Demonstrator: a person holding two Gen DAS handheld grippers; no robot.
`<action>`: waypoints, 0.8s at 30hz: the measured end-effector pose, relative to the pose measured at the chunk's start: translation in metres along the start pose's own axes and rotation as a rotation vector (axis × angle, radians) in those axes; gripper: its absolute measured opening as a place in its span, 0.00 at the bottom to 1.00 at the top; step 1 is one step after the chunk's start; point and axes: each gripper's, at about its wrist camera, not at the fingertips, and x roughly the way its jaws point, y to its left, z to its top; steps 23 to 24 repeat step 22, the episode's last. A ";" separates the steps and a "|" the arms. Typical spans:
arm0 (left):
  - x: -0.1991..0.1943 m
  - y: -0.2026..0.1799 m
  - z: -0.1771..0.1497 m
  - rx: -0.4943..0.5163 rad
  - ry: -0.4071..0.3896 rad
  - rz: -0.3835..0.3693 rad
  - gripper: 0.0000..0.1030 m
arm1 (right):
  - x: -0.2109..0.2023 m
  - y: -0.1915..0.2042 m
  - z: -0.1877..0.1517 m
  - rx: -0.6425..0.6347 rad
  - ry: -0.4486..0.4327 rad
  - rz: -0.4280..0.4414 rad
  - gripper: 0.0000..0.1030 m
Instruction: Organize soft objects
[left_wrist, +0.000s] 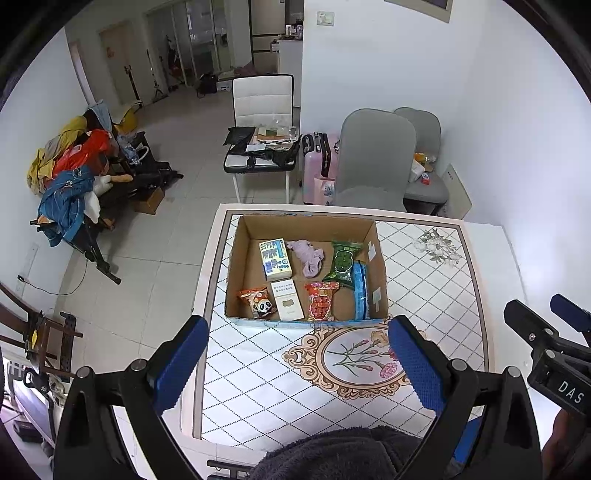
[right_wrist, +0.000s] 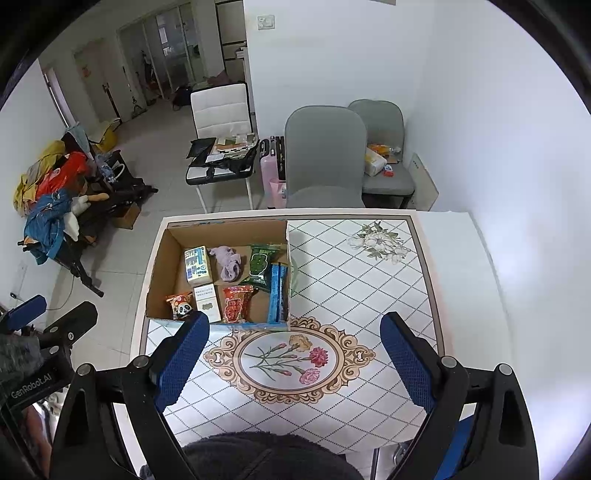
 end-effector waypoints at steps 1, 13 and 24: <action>0.000 0.000 0.000 0.000 -0.001 -0.001 0.97 | 0.000 0.000 0.000 -0.001 0.000 0.001 0.93; -0.002 -0.001 0.001 0.000 0.000 -0.010 0.97 | -0.001 0.003 0.001 -0.002 0.000 0.006 0.93; -0.006 -0.002 0.003 0.002 -0.008 -0.008 0.97 | -0.004 0.007 0.003 -0.005 -0.001 0.007 0.93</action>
